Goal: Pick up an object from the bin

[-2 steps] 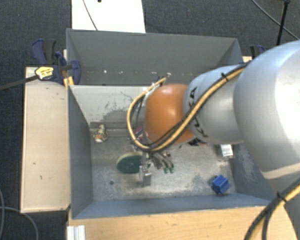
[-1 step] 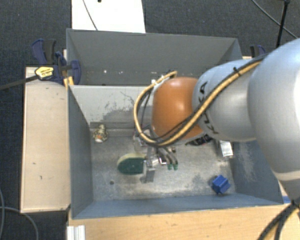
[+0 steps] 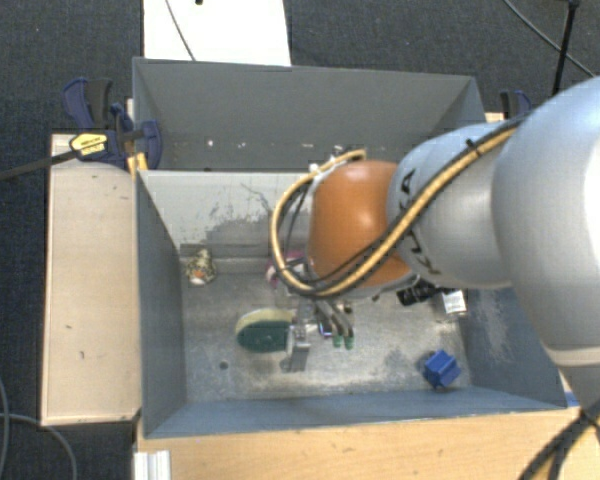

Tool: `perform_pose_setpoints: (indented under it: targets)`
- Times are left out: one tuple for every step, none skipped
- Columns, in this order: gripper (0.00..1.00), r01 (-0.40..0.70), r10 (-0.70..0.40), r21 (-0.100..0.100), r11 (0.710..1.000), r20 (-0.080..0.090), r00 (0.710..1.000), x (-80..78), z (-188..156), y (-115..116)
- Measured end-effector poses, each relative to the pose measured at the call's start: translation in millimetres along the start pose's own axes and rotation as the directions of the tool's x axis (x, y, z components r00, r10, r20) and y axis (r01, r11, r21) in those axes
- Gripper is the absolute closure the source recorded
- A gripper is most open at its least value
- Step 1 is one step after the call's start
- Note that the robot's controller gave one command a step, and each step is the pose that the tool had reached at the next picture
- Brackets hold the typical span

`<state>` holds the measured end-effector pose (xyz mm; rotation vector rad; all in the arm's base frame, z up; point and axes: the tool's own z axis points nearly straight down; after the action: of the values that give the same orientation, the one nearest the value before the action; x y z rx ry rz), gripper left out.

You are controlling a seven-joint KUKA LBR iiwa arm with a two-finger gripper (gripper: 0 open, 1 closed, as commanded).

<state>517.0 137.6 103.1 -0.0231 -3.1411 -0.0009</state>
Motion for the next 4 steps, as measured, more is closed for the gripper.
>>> perform_pose_setpoints:
  targets:
    - [0.0,-0.032,0.032,-0.004,0.999,0.011,0.999,5.4,32,-5]
    - [0.0,-0.035,0.035,-0.006,0.999,0.016,0.999,3.6,30,-4]
    - [1.0,-0.034,0.034,-0.005,0.999,0.012,0.999,5.1,31,-5]
    - [1.0,-0.035,0.035,-0.002,0.999,0.005,0.999,4.1,7,-5]
